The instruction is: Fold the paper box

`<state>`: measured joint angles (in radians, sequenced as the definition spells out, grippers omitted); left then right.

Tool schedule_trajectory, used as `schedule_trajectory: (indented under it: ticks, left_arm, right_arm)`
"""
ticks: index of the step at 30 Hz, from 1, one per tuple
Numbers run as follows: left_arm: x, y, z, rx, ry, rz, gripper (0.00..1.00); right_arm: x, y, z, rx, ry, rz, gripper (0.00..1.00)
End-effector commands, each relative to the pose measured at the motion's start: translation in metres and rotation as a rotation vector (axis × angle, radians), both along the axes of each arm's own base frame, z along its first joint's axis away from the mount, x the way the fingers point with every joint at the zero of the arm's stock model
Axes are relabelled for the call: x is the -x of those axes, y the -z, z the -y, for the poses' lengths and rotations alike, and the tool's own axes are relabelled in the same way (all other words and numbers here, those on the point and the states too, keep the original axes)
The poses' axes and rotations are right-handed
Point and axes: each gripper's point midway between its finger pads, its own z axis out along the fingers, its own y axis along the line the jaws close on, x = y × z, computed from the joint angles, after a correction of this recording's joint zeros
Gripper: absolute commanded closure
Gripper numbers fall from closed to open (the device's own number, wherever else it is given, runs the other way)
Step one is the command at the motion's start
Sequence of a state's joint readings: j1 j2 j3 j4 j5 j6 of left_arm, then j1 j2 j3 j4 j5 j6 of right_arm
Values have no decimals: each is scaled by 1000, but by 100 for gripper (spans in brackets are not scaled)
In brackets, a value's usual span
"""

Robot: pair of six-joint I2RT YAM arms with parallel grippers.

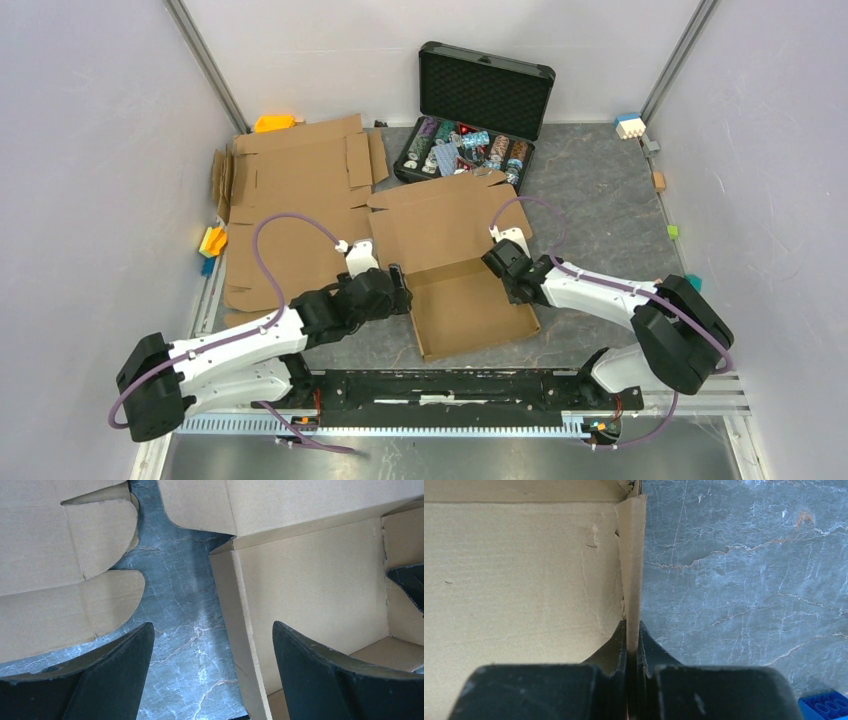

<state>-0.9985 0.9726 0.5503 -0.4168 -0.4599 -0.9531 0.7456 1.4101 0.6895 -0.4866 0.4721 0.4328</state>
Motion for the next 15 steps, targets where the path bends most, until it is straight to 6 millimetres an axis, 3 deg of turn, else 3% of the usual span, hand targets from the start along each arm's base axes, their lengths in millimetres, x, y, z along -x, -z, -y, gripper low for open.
schedule_trajectory:
  ticks: [1,6,7,8,10,15]
  left_arm:
    - [-8,-6,-3,4,-2,32,7]
    - [-11,-4,-7,-4,-8,26,7]
    - [-12,-3,-8,-5,-7,23,7]
    - [-13,-2,-10,-3,-10,18,7]
    - [-17,-1,-13,12,-12,2,8]
    - [-28,-14,-20,67,-3,35,3]
  right_arm:
    - [-7,1,10,55,26,44,100]
    - [-8,1,13,65,27,47,99]
    - [-8,1,13,70,25,47,93]
    - [-8,1,14,75,24,47,79]
    - [-8,0,13,72,16,42,63]
    - [-12,-15,-4,-47,-28,62,50]
